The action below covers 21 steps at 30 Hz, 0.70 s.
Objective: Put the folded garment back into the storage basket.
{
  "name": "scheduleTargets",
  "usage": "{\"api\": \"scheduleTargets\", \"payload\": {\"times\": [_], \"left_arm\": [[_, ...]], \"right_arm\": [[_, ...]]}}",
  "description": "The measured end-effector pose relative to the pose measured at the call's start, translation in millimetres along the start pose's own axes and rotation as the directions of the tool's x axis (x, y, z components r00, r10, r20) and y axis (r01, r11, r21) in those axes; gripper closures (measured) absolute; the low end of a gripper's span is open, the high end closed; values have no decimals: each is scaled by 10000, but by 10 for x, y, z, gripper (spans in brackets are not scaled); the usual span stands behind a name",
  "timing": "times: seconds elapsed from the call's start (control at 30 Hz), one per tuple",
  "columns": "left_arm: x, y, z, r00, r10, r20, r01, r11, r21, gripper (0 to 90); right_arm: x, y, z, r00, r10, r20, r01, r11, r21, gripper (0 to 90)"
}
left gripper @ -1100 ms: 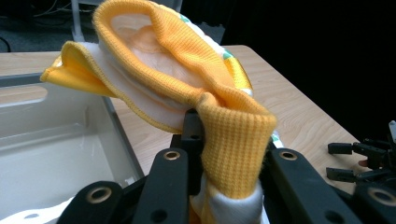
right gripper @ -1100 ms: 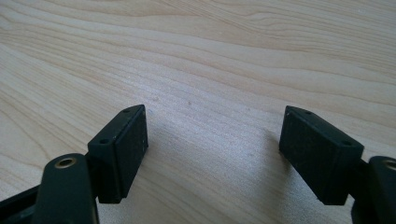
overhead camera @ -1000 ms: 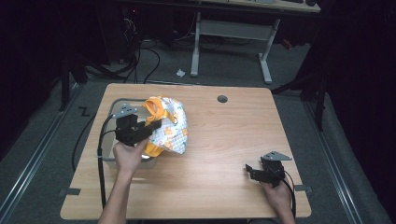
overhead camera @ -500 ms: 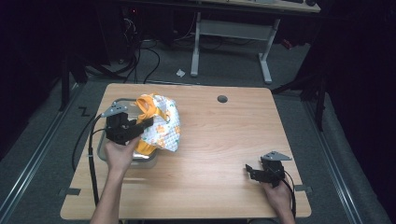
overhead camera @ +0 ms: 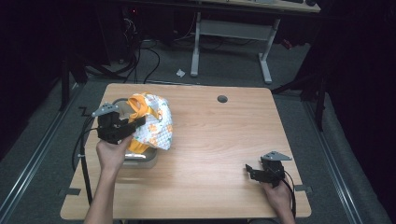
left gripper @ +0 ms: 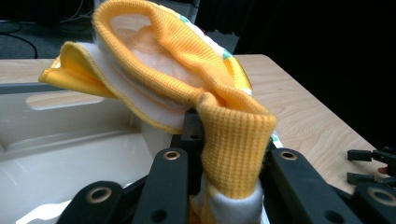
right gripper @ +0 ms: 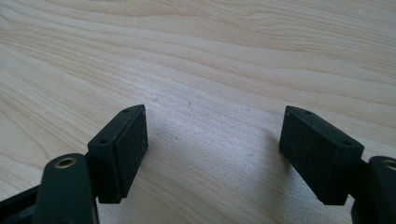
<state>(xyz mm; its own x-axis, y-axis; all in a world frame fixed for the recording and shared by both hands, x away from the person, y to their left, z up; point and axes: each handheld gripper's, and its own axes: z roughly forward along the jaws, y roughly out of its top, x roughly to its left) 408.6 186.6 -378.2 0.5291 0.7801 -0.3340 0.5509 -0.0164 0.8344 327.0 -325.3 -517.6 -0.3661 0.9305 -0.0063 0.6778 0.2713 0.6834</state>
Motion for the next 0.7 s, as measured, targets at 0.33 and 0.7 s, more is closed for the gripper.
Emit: {"api": "scheduleTargets", "payload": {"times": [0.33, 0.7], "left_arm": [[123, -19, -25, 9997, -12, -251, 16, 9998, 187, 757], [270, -83, -29, 9990, -140, -418, 155, 9993, 353, 757]], "right_arm": [[0, 0, 0, 10000, 4, 1, -4, 10000, -1, 239], [0, 0, 1, 10000, 7, 4, -7, 10000, -1, 240]]}}
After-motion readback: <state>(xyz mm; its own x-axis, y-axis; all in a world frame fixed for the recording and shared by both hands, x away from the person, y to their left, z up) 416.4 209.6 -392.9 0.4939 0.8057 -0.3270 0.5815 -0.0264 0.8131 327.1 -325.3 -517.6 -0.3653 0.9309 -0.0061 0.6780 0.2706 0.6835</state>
